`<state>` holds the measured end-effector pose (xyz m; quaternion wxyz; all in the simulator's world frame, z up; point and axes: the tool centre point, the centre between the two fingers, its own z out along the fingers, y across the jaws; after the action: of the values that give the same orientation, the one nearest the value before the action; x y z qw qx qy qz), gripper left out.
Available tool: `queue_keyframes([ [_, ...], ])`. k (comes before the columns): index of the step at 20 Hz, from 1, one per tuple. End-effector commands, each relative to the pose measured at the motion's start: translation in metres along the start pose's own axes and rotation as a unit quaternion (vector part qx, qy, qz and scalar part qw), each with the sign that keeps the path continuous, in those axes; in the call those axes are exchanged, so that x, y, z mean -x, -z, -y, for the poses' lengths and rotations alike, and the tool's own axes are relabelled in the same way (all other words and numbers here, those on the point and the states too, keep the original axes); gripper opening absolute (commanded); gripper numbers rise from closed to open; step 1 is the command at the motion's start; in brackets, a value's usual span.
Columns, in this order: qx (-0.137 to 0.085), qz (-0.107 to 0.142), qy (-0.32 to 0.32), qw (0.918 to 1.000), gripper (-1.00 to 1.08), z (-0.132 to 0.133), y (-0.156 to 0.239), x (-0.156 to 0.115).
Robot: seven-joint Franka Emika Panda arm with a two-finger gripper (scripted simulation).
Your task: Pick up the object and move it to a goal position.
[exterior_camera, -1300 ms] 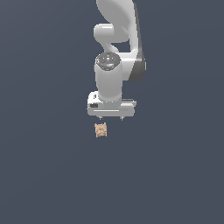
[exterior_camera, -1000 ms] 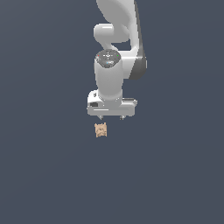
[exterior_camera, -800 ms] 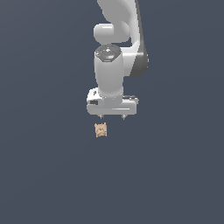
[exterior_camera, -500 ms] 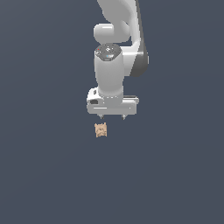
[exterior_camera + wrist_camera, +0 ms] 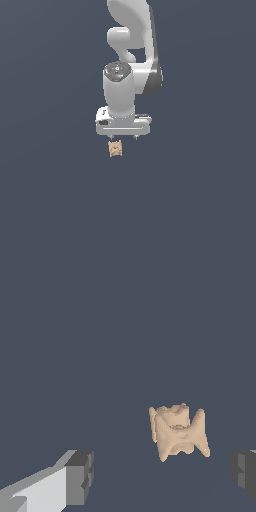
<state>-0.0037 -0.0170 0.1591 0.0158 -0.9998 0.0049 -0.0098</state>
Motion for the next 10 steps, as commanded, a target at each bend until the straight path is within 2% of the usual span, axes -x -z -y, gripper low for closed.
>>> queue_keyframes([
  [1, 0.004, 0.002, 0.013, 0.9999, 1.0, -0.011, -0.015, 0.003],
  [10, 0.014, 0.009, 0.054, 0.9984, 1.0, -0.043, -0.06, 0.016],
])
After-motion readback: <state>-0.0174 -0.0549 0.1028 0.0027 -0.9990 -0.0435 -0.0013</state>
